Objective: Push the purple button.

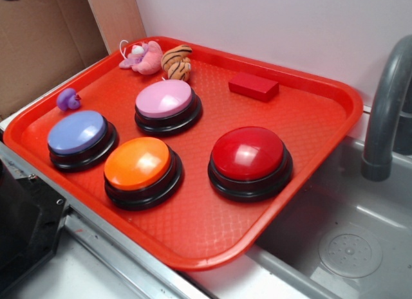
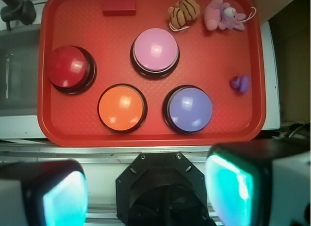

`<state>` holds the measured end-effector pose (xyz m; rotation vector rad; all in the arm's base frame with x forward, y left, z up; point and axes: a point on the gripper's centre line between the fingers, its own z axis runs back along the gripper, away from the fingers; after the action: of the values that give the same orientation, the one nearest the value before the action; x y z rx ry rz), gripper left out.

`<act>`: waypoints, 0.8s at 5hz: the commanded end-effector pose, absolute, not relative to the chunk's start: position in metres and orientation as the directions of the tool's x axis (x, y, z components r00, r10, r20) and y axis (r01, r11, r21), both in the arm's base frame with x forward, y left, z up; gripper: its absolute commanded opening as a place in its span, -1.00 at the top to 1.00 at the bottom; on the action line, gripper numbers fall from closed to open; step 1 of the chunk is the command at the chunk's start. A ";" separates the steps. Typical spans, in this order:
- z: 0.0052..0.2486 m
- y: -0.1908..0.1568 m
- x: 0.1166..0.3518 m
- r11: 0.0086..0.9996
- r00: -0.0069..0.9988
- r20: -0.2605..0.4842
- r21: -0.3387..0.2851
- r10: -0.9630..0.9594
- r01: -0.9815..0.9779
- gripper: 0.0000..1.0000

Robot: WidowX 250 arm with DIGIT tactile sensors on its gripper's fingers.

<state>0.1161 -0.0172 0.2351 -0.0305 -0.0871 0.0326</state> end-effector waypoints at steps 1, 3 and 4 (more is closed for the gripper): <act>0.235 -0.017 0.116 0.999 0.996 0.086 -0.032 0.034 -0.031 -1.00; 0.147 0.020 0.162 0.972 0.969 -0.082 -0.068 -0.231 0.226 -1.00; 0.118 0.033 0.163 0.942 0.942 -0.044 0.013 -0.334 0.334 -1.00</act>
<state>0.1556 0.0325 0.1111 -0.0016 0.0746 -0.3237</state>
